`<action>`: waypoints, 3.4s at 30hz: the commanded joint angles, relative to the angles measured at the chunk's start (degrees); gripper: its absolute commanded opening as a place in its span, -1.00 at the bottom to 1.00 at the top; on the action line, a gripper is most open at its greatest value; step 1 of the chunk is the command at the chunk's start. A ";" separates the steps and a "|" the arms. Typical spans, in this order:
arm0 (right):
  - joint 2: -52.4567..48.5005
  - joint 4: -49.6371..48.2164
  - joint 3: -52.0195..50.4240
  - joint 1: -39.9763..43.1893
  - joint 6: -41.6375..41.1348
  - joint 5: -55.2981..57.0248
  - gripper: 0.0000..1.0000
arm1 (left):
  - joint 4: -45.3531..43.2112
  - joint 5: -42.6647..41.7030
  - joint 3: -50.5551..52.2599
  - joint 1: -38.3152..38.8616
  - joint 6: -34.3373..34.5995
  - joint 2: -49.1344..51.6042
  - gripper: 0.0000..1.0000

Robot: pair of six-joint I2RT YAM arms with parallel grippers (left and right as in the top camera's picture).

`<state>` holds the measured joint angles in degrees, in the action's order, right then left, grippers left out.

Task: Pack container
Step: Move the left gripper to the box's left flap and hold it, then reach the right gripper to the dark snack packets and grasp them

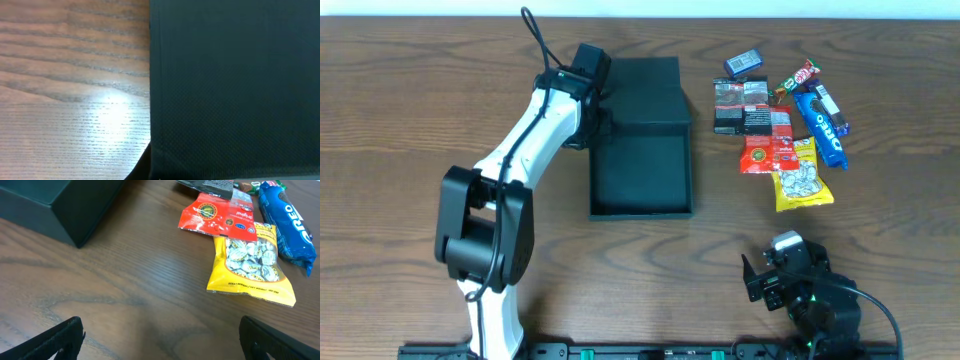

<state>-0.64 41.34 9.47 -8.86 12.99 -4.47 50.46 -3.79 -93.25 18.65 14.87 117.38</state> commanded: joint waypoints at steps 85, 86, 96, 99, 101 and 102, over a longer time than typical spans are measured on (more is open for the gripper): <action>-123.16 -11.82 80.08 13.55 -14.64 -25.51 0.86 | 1.53 5.27 -10.29 -8.63 2.86 -8.76 0.90; -123.64 -12.04 80.08 13.20 -14.67 -25.24 0.83 | 1.51 5.25 -10.29 -8.63 2.32 -8.74 0.90; -125.26 -13.29 80.08 12.31 -17.11 -22.69 0.00 | 1.57 5.27 -10.29 -8.63 0.35 -8.74 0.90; -125.26 -13.77 80.08 12.31 -17.66 -22.67 -0.42 | 1.57 5.27 -10.29 -8.63 0.31 -8.74 0.90; -125.28 -13.90 80.08 12.24 -17.66 -22.43 -0.57 | 1.57 5.27 -10.29 -8.63 0.31 -8.76 0.90; -125.28 -13.99 80.08 12.20 -17.66 -22.29 -0.54 | 1.57 5.27 -10.29 -8.63 0.31 -8.76 0.90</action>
<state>-124.88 27.53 88.62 3.92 -4.56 -26.89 52.05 1.52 -103.02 10.28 16.21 108.68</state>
